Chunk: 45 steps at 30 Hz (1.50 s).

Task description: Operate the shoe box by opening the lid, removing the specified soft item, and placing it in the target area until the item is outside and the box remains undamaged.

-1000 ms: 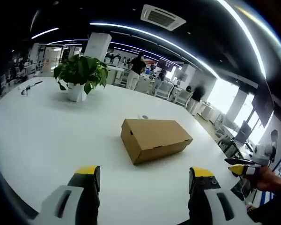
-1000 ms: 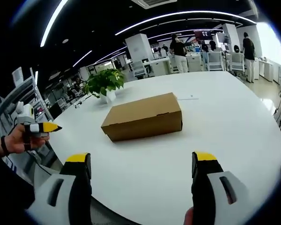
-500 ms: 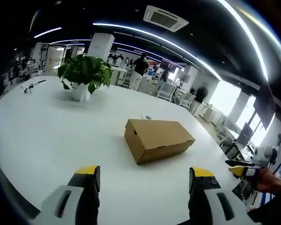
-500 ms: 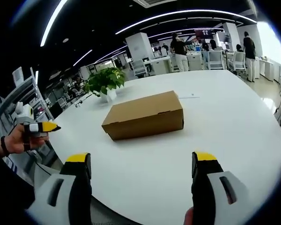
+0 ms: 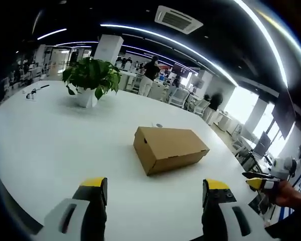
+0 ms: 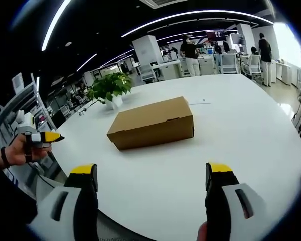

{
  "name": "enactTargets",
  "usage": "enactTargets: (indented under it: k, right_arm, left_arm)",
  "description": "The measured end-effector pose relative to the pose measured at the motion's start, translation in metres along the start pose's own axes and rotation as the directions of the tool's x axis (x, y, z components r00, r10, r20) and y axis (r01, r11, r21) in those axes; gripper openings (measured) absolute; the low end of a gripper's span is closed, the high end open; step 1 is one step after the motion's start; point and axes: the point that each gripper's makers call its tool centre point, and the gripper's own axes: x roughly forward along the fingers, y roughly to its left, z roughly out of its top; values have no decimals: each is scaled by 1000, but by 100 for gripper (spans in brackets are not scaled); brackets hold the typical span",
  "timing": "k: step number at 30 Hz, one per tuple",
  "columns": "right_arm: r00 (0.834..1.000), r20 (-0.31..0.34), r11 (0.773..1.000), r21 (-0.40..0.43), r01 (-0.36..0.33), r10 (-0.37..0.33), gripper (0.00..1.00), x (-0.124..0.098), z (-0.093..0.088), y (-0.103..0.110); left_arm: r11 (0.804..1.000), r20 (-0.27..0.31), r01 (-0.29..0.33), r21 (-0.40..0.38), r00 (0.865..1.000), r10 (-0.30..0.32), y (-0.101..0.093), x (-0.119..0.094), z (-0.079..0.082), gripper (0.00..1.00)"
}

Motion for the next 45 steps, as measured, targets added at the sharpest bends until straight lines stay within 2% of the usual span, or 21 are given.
enactTargets:
  k: [28, 37, 45]
  right_arm:
    - [1000, -3, 1000, 5, -10, 10, 82, 7, -2, 0]
    - [1000, 3, 1000, 0, -31, 31, 82, 12, 3, 8]
    - [999, 29, 999, 20, -45, 44, 80, 30, 18, 10]
  left_arm:
    - [1000, -7, 7, -1, 1000, -7, -1, 7, -1, 79]
    - [997, -32, 52, 50, 998, -50, -10, 27, 10, 79]
    - [990, -34, 98, 100, 995, -95, -22, 47, 27, 79]
